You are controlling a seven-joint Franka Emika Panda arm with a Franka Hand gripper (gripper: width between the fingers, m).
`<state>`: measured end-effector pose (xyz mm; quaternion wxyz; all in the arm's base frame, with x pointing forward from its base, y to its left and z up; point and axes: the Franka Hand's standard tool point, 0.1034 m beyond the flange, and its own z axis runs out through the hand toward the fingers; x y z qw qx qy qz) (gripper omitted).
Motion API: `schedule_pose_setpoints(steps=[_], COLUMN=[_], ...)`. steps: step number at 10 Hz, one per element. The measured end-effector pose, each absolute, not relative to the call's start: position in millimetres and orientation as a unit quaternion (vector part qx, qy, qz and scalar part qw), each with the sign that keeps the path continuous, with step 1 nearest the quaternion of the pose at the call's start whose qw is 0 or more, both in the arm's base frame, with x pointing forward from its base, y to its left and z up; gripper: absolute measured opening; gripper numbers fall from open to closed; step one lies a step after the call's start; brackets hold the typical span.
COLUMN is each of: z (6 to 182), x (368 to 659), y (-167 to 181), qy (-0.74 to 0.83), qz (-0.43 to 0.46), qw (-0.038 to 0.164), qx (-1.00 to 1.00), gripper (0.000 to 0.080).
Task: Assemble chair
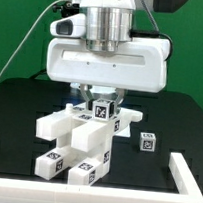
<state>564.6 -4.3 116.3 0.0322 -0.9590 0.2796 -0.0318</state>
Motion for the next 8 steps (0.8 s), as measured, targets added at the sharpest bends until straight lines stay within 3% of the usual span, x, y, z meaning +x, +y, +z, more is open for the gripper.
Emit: schedule_pose_setpoints(steps=[3,6,8], z=[115.1,114.8,114.6], x=[564.5,566.7,566.5], y=[-2.0,-0.5,0.8], qy=[0.456,0.604,0.613], qz=[-0.027,-0.021,-0.019], qw=[0.054,0.094,0.095], qx=[-0.888,-0.791,-0.784], gripper=[0.0284,0.0284,0.0284])
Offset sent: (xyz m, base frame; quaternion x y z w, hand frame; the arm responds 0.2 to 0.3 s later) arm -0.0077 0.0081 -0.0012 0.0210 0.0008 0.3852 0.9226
